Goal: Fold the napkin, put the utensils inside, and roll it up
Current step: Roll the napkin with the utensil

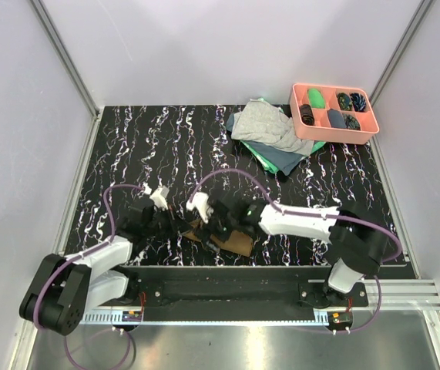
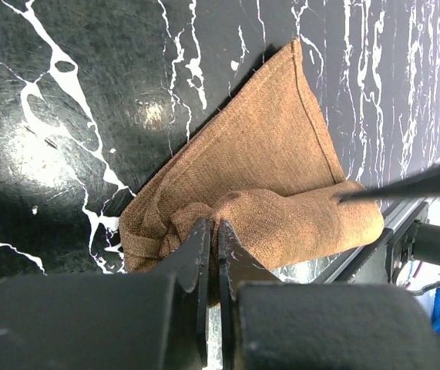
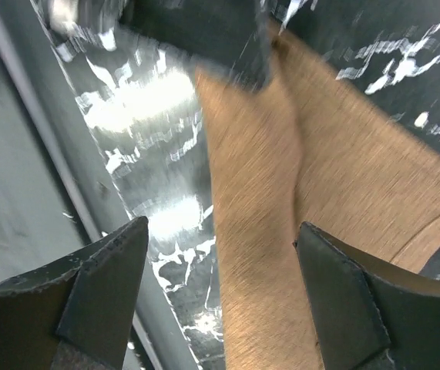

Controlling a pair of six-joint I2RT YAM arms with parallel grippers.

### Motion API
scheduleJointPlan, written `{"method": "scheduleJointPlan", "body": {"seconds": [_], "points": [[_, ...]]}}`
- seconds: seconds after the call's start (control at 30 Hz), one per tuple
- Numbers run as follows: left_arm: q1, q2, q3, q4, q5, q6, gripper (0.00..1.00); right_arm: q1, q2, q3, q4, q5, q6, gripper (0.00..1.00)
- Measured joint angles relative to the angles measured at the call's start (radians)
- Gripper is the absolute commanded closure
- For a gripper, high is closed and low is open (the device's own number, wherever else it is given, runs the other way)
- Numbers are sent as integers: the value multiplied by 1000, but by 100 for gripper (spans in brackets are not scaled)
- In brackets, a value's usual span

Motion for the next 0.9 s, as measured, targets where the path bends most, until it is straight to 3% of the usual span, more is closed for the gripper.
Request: {"method": "scheduleJointPlan", "body": {"seconds": [0.23, 0.5, 0.6, 0.67, 0.73, 0.77, 0.83, 0.87, 0.9], "points": [[0, 33, 29, -31, -4, -14, 100, 142, 24, -48, 9, 246, -64, 17], [0, 55, 36, -31, -3, -18, 100, 164, 112, -41, 62, 347, -84, 26], [0, 55, 36, -31, -3, -18, 100, 155, 120, -39, 76, 333, -72, 33], [0, 55, 37, -31, -3, -18, 98, 131, 124, -38, 80, 295, -58, 44], [0, 55, 41, -37, -3, -18, 91, 97, 130, -37, 83, 245, -42, 53], [0, 55, 42, -39, -3, -18, 76, 76, 133, -37, 85, 213, -39, 55], [0, 52, 45, -44, -6, -15, 60, 35, 134, -32, 85, 148, -30, 58], [0, 49, 48, -50, -10, -10, 45, 18, 136, -31, 84, 109, -25, 61], [2, 43, 51, -61, -15, -10, 40, 2, 138, -29, 84, 72, -22, 62]]}}
